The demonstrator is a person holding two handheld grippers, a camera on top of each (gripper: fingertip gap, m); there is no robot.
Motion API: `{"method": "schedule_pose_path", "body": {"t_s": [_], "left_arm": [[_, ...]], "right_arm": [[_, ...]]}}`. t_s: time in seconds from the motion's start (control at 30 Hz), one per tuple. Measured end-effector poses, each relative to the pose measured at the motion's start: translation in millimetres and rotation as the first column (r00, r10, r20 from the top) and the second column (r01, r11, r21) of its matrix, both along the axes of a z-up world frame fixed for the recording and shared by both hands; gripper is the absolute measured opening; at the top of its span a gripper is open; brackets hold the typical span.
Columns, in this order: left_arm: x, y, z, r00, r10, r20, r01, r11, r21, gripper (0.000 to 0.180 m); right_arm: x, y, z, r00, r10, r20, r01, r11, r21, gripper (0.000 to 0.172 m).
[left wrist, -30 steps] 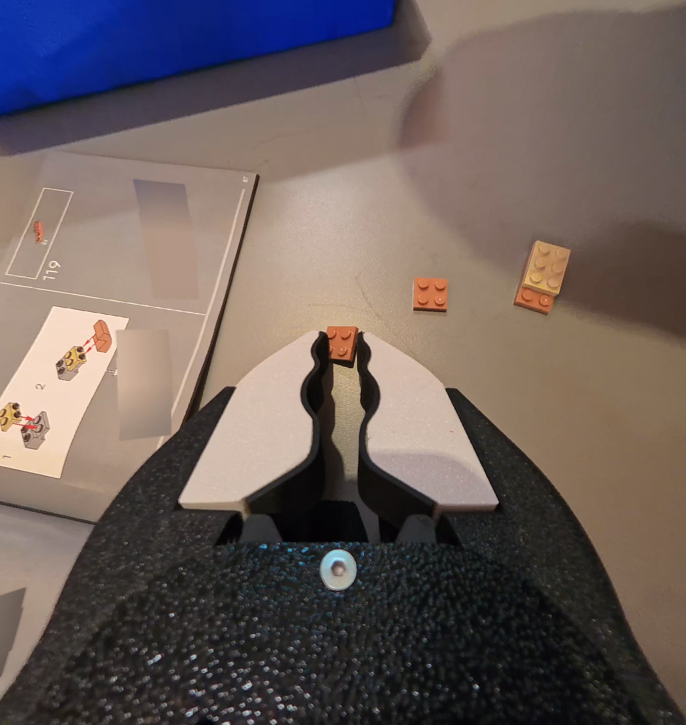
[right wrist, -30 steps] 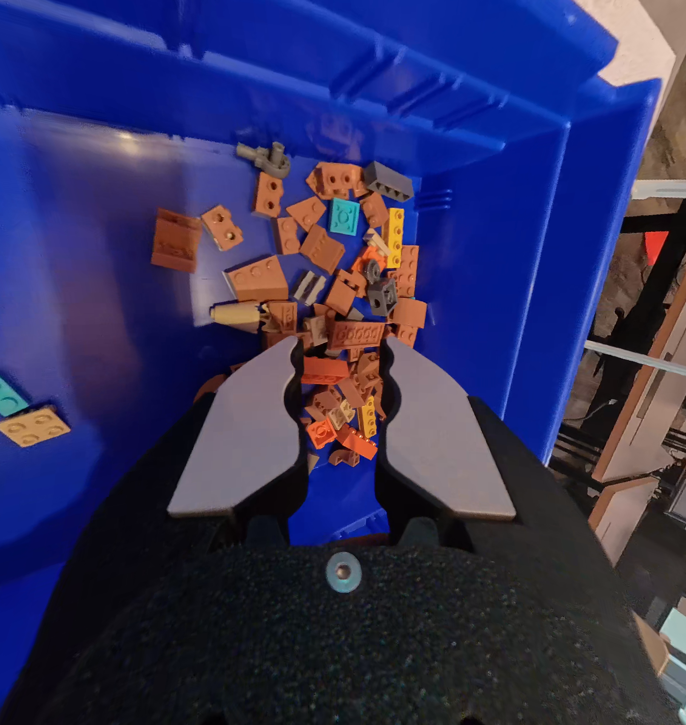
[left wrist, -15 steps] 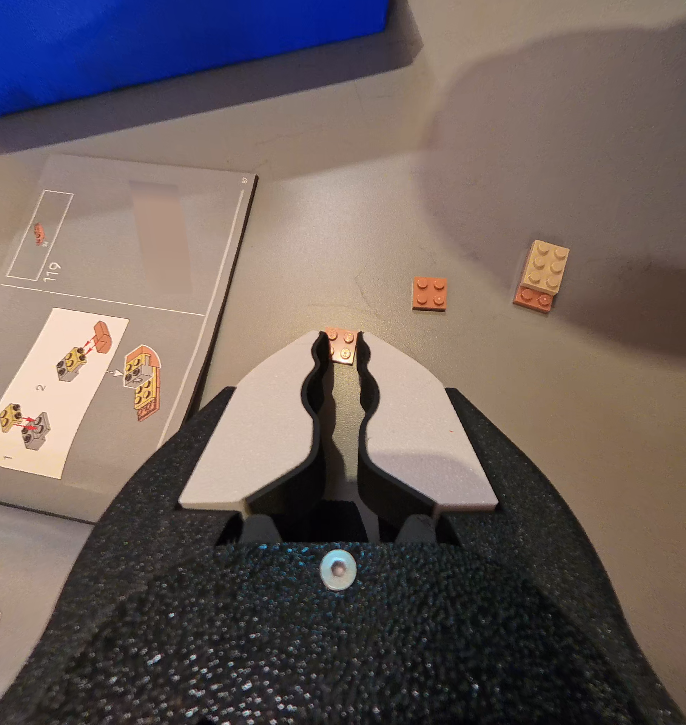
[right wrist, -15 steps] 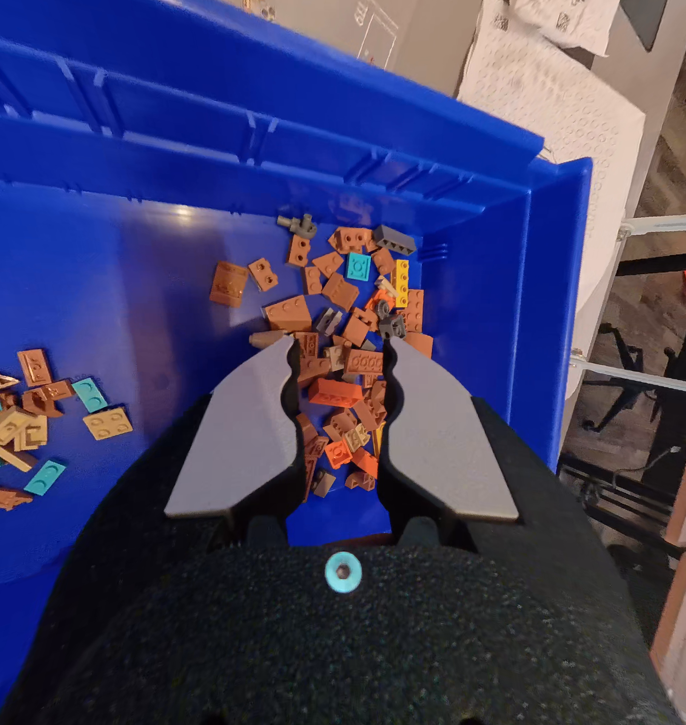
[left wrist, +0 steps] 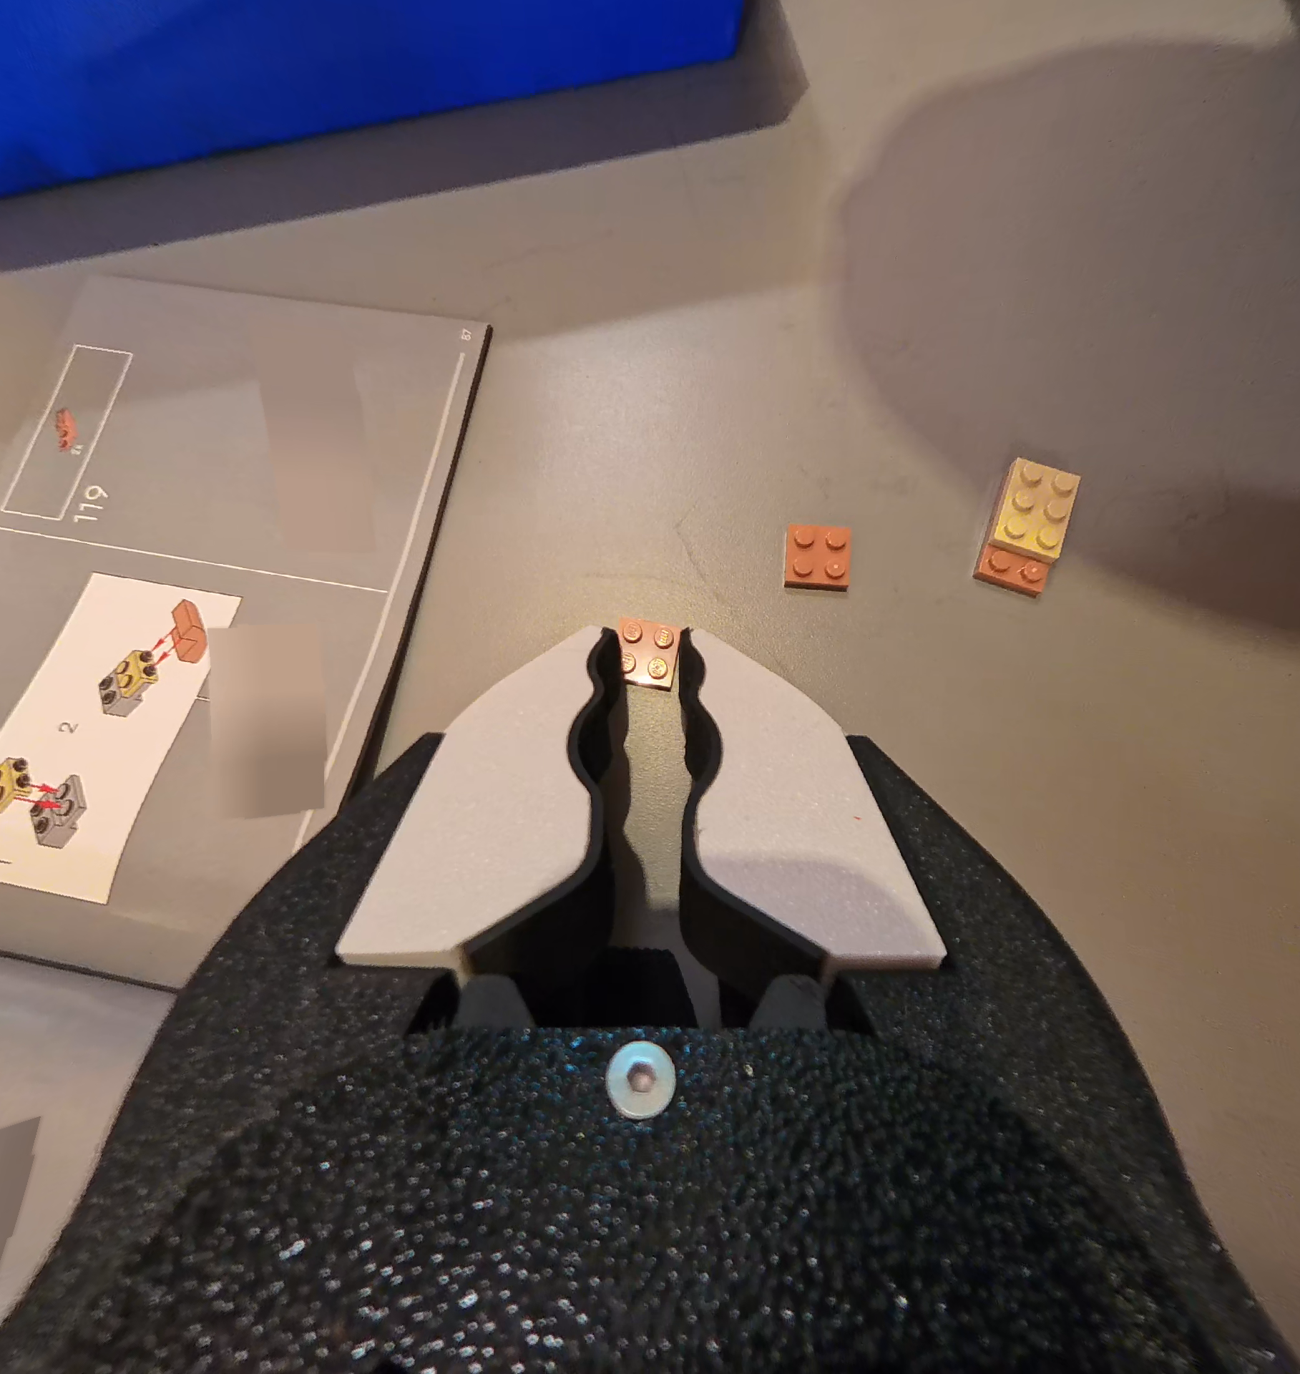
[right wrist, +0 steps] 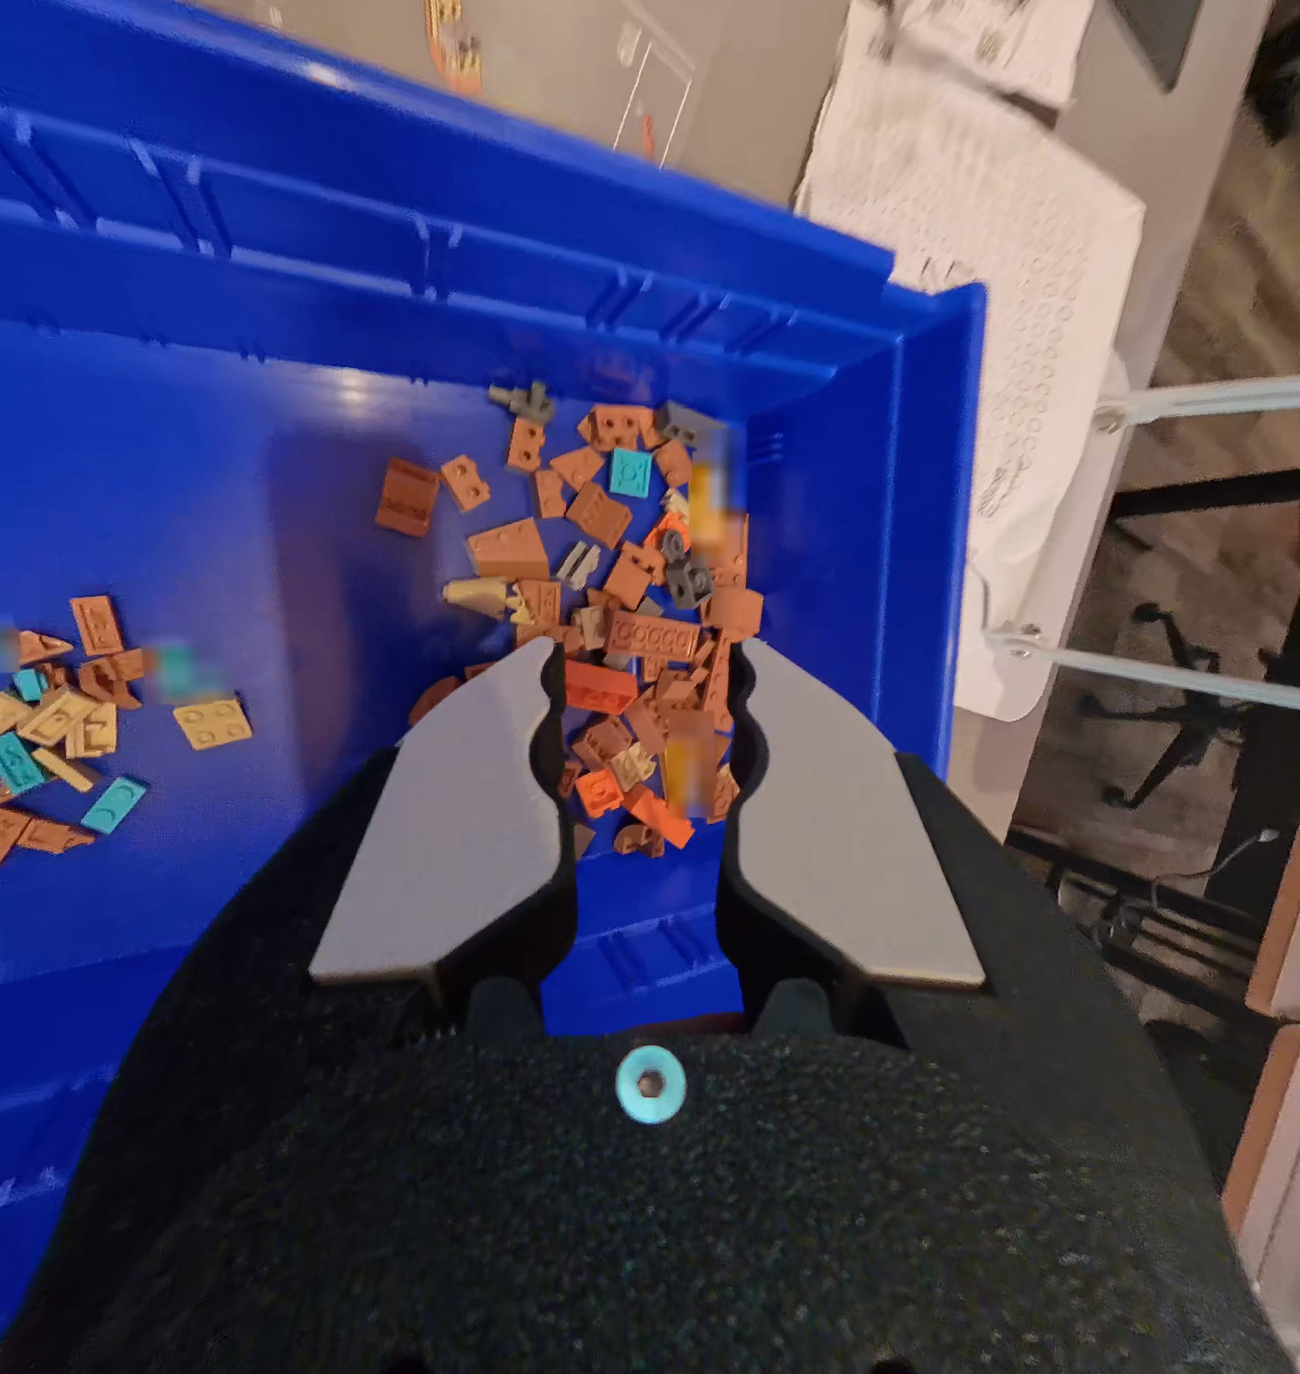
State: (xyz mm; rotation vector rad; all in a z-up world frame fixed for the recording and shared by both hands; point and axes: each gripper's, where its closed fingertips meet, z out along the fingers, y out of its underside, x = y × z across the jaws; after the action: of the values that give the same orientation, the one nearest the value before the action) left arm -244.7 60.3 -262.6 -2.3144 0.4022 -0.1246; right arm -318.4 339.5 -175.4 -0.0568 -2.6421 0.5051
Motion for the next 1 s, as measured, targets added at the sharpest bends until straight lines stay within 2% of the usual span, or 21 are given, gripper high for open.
{"method": "schedule_pose_path", "body": {"t_s": [0.1, 0.2, 0.37, 0.5, 0.63, 1.0], "left_arm": [[0, 0, 0, 1.000, 0.001, 0.001, -0.001, 1.000, -0.001, 0.015], [0, 0, 0, 1.000, 0.003, -0.001, -0.003, 1.000, 0.000, 0.015], [0, 0, 0, 1.000, 0.005, 0.002, -0.005, 1.000, -0.001, 0.016], [-1, 0, 0, 1.000, 0.007, 0.002, -0.007, 1.000, -0.001, 0.016], [-1, 0, 0, 1.000, 0.008, 0.001, -0.008, 1.000, 0.000, 0.016], [-1, 0, 0, 1.000, 0.012, 0.002, -0.012, 1.000, -0.001, 0.016]], "right_arm": [[-6, -8, 0, 1.000, 0.023, -0.018, -0.024, 0.998, -0.050, 0.042], [-17, -9, -11, 1.000, 0.017, -0.019, -0.018, 0.999, -0.031, 0.042], [-24, -1, -40, 1.000, 0.004, 0.000, -0.005, 0.994, 0.110, 0.041], [-25, -6, -53, 1.000, 0.000, 0.020, -0.003, 0.990, 0.144, 0.041], [-32, 5, -67, 0.999, -0.034, -0.003, 0.034, 0.964, 0.265, 0.039], [-35, 16, -81, 0.995, -0.095, 0.009, 0.084, 0.921, 0.380, 0.013]]}}
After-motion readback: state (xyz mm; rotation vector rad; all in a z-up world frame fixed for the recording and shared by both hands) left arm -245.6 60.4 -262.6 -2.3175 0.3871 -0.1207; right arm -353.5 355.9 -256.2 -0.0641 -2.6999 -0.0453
